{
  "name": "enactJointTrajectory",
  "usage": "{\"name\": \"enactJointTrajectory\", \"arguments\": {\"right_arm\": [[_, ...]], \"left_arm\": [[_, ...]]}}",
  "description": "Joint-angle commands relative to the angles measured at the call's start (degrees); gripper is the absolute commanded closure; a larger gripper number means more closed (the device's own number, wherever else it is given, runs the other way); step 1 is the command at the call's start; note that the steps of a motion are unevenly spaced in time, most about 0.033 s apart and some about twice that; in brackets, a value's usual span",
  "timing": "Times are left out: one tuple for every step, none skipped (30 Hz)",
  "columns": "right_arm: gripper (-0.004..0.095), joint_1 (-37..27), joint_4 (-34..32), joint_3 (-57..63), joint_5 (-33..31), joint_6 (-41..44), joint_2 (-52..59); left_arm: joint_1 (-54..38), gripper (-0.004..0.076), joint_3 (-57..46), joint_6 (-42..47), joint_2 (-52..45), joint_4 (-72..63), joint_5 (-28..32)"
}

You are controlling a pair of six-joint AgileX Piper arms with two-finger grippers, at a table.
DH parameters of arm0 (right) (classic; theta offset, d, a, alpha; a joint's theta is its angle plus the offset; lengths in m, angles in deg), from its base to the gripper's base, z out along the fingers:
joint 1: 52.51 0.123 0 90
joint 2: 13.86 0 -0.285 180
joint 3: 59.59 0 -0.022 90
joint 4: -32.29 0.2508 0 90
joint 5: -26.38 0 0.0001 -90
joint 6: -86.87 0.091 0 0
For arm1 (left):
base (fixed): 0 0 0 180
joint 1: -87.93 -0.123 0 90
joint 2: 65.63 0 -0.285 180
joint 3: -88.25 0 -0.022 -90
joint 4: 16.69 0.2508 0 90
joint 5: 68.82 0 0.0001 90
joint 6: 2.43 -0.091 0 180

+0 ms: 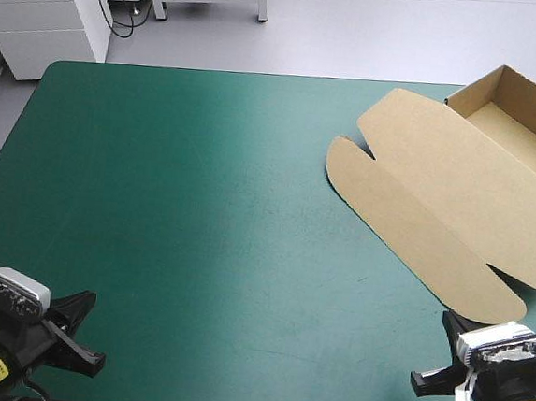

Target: Fold the box

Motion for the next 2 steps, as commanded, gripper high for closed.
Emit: {"name": "enactJointTrajectory", "arguments": {"right_arm": [[0.0926,0.19,0.53,0.75,5.47,0.6,0.61],[0.0926,0.19,-0.17,1.38,5.47,0.94,0.71]], "left_arm": [[0.19,0.0731,1.29,-1.76,-1.34,-0.24,4.97],[0.19,0.0731,1.14,-2.13,-2.16,-0.24,5.18]]}}
